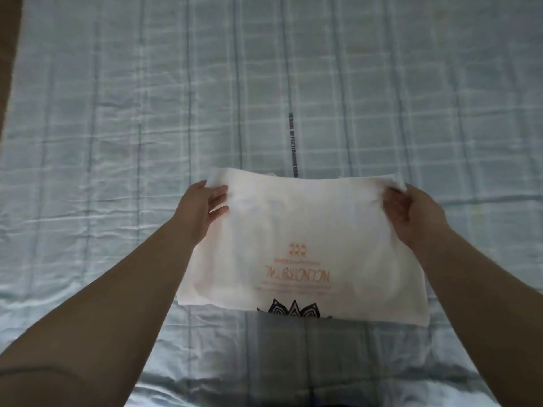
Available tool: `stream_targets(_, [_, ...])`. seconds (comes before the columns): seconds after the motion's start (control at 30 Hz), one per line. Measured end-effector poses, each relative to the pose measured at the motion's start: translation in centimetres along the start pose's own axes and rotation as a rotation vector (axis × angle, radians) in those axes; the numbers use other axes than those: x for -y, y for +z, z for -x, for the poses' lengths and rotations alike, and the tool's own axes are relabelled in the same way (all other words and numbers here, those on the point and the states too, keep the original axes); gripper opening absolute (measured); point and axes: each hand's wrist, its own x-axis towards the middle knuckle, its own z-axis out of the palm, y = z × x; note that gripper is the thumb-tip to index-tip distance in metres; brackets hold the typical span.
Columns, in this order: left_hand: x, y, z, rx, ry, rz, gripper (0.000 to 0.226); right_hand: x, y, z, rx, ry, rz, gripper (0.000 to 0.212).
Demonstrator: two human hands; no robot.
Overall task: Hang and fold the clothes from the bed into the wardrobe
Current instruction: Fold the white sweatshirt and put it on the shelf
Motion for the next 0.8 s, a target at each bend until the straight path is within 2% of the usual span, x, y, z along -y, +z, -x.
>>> stream_targets(0.07, [1.0,0.6,-0.9,-0.026,0.040,0.012,0.049,-0.8,0.1,-1.3,-0.025,-0.019,-0.032,0.023])
stream_targets(0.17, [2.8,1.2,-1.1,-0.061,0.216,-0.072,0.064,-2.5,-0.4,-1.8,0.012,-0.263,0.132,0.033])
stream_targets(0.23, [4.1,1.3,-0.4,-0.059,0.384,-0.396,0.065,-3.7,-0.9,-1.0,0.022,-0.485,0.439,0.034])
stream_targets(0.33, [5.9,0.7,0.5,-0.088,0.728,-1.092,0.063,-5.2,-2.0,0.0,0.048,-0.817,1.067,0.043])
stream_targets(0.4, [6.6,0.5,0.0,-0.049,0.906,-1.429,0.062,-5.8,-2.4,-0.3,0.090,-1.027,1.422,0.050])
stream_targets(0.47, [7.0,0.5,-1.2,-0.006,0.916,-1.633,0.061,-6.2,-2.6,-1.1,0.059,-1.028,1.693,0.057])
stream_targets(0.53, [7.4,0.4,-2.7,0.014,0.875,-1.685,0.060,-6.5,-2.7,-2.3,0.030,-0.928,1.816,0.062])
stream_targets(0.8, [9.0,0.2,-5.4,-0.023,0.870,-1.770,0.062,-8.0,-3.2,-4.7,-0.032,-0.991,1.871,0.063])
